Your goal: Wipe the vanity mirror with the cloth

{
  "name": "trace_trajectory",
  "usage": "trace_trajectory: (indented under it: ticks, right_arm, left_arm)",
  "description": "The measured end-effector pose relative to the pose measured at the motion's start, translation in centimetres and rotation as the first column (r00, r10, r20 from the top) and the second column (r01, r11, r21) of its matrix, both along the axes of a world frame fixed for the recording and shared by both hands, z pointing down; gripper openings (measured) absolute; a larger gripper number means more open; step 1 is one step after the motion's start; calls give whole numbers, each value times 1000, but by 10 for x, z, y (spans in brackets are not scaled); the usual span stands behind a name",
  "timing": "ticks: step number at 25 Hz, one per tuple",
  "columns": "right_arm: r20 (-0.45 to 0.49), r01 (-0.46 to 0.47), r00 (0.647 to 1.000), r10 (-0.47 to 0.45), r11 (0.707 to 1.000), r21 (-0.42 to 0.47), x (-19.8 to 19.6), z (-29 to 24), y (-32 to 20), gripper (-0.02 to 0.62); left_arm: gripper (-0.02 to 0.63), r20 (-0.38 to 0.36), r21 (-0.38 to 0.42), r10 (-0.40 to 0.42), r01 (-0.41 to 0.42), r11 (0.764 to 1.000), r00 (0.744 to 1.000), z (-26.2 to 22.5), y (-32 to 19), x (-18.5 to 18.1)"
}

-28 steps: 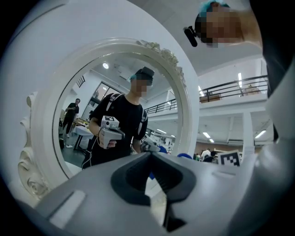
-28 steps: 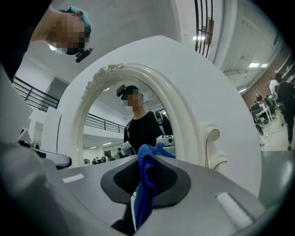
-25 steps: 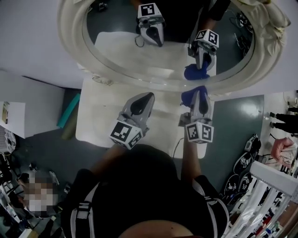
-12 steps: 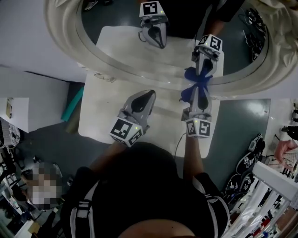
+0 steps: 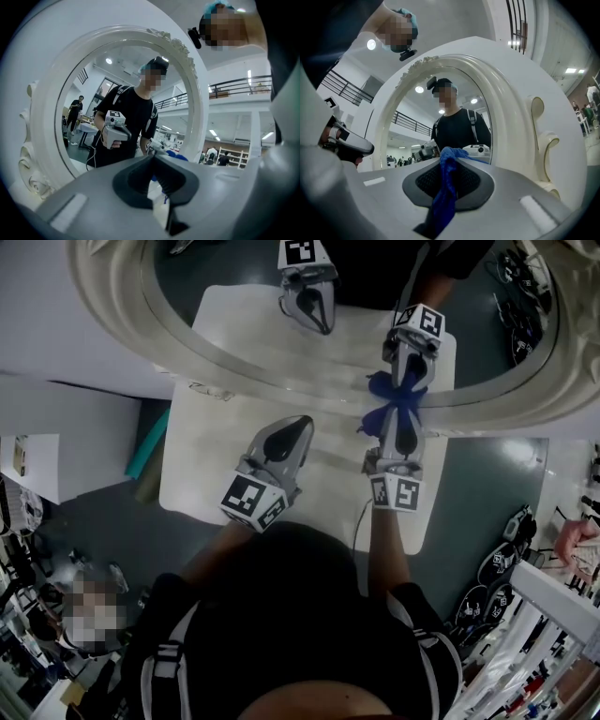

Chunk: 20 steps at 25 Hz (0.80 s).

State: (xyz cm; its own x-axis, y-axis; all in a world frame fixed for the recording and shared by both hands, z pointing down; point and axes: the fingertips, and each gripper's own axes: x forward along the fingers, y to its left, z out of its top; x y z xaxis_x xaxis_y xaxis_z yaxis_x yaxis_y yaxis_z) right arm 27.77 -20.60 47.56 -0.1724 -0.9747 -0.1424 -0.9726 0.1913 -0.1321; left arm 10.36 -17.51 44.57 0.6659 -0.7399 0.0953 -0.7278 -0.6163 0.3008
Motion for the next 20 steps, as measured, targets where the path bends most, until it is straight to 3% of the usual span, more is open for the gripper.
trace_trajectory:
  ticks: [8, 20]
  right_arm:
    - [46, 39, 998, -41, 998, 50, -6, -7, -5, 43]
    - [30, 32, 999, -34, 996, 89, -10, -11, -7, 43]
  left_arm:
    - [9, -10, -9, 13, -14, 1000, 1000, -2, -6, 4]
    - [9, -25, -13, 20, -20, 1000, 999, -4, -12, 3]
